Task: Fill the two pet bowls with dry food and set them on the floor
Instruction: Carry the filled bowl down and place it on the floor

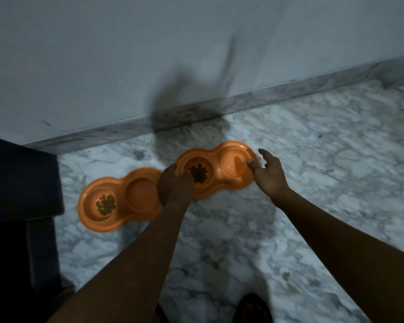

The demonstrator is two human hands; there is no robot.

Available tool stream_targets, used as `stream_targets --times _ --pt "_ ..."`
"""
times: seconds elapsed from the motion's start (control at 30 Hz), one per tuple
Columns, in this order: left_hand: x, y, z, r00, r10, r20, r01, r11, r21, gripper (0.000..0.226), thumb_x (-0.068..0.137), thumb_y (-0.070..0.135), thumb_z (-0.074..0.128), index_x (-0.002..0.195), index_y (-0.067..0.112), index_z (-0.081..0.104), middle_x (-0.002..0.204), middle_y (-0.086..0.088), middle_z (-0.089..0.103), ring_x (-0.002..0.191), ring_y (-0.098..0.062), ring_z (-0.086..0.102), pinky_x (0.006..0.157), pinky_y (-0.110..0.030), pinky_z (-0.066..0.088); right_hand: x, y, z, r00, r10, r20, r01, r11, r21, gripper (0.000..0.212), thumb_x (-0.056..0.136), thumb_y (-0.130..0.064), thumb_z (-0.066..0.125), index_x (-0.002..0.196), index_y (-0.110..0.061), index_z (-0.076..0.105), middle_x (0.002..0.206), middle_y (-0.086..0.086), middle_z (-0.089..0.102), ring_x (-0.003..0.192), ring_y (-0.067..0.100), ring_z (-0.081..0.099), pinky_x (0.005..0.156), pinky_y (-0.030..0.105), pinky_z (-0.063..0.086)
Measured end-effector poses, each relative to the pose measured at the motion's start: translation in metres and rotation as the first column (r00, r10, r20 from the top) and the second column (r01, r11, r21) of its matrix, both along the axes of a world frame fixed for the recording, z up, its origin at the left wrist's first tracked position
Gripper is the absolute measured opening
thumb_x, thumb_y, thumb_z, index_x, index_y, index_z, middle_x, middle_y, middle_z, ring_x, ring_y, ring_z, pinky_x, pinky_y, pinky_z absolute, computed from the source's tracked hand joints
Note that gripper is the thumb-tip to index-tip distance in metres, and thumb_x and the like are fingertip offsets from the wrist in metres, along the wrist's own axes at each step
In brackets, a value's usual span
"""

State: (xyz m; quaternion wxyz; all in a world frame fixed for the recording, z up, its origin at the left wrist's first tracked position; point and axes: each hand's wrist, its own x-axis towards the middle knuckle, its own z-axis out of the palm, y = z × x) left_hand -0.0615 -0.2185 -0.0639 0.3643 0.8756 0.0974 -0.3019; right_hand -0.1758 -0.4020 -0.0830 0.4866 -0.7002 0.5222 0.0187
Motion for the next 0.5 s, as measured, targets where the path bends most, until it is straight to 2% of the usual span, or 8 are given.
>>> stream_targets --times 0.07,0.17,0.27,0.37,0.5 --pt "0.001 0.002 0.049 0.999 -0.027 0.017 0.027 1.0 -0.015 0.047 0.091 0.027 0.062 0.136 0.015 0.057 0.141 -0.011 0.055 0.128 -0.031 0.052 0.104 -0.042 0.045 0.001 0.009 0.049 1.0 -0.004 0.002 0.004 1.0 0.017 0.06 0.098 -0.036 0.065 0.153 -0.019 0.045 0.161 0.009 0.039 0.145 0.029 0.041 0.117 0.044 0.039" --pt "0.005 0.006 0.142 0.998 -0.058 0.026 0.06 0.997 -0.055 0.049 0.089 0.027 0.062 0.137 0.017 0.056 0.144 -0.01 0.052 0.128 -0.028 0.053 0.106 -0.044 0.045 0.0 0.023 0.144 0.999 -0.038 0.03 0.036 0.999 0.038 0.055 0.099 -0.034 0.064 0.15 -0.021 0.049 0.159 0.007 0.041 0.146 0.027 0.041 0.115 0.04 0.039" --pt "0.008 0.013 0.251 0.984 -0.159 0.083 0.161 0.987 -0.019 0.048 0.088 0.028 0.061 0.134 0.016 0.059 0.14 -0.011 0.056 0.129 -0.029 0.052 0.108 -0.037 0.042 -0.005 0.043 0.253 0.996 -0.075 0.056 0.072 0.996 0.046 0.051 0.099 -0.034 0.064 0.147 -0.022 0.052 0.157 0.006 0.044 0.144 0.025 0.042 0.113 0.038 0.039" --pt "0.009 0.024 0.361 0.933 -0.325 0.156 0.326 0.945 0.021 0.042 0.088 0.027 0.058 0.127 0.015 0.064 0.131 -0.012 0.063 0.124 -0.029 0.055 0.106 -0.035 0.042 -0.012 0.066 0.366 0.987 -0.134 0.087 0.13 0.99 0.048 0.046 0.099 -0.037 0.063 0.143 -0.025 0.055 0.153 0.005 0.047 0.141 0.024 0.045 0.113 0.04 0.041" --pt "0.002 0.046 0.493 0.865 -0.421 0.272 0.449 0.892 -0.046 0.044 0.088 0.023 0.062 0.132 0.016 0.062 0.141 -0.006 0.057 0.133 -0.021 0.049 0.111 -0.026 0.031 -0.028 0.099 0.496 0.971 -0.181 0.155 0.178 0.984 0.032 0.044 0.099 -0.035 0.063 0.141 -0.023 0.058 0.149 0.002 0.051 0.135 0.023 0.05 0.112 0.041 0.043"
